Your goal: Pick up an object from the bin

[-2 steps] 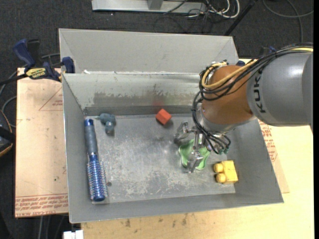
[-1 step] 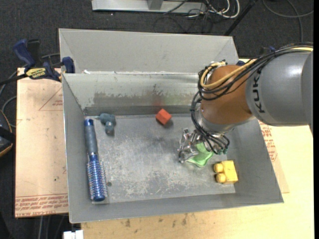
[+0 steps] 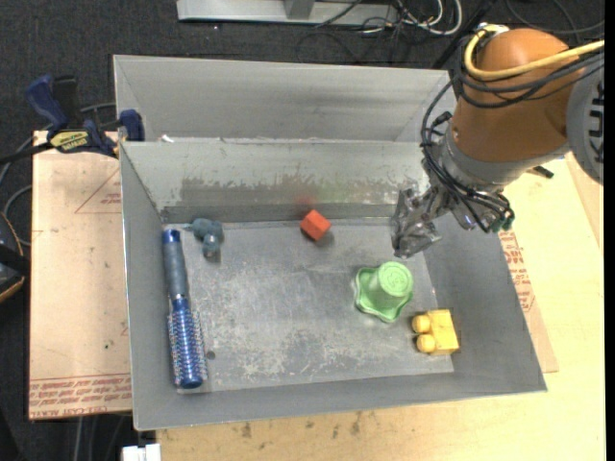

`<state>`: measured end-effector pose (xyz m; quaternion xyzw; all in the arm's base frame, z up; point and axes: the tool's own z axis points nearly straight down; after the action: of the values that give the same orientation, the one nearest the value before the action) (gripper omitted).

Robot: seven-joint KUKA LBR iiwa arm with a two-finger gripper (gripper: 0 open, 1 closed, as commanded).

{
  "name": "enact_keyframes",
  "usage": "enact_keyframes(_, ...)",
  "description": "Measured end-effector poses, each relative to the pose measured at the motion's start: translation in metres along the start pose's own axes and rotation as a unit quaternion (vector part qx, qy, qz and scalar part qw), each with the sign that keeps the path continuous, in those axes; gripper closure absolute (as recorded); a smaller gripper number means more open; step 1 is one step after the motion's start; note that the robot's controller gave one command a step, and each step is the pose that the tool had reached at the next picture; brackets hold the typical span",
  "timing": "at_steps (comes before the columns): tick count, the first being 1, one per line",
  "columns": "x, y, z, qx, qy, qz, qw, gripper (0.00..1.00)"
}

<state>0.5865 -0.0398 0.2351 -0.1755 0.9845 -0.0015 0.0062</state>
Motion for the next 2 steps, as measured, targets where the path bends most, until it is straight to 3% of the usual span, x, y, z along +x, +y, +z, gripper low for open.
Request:
enact_keyframes(1, 0.001, 0.002, 0.005, -0.003, 0.0039, 0.000, 1.0000, 0.00)
enact_keyframes(2, 0.059, 0.000, 0.162, -0.002, 0.0014, -0.087, 0.9962, 0.00)
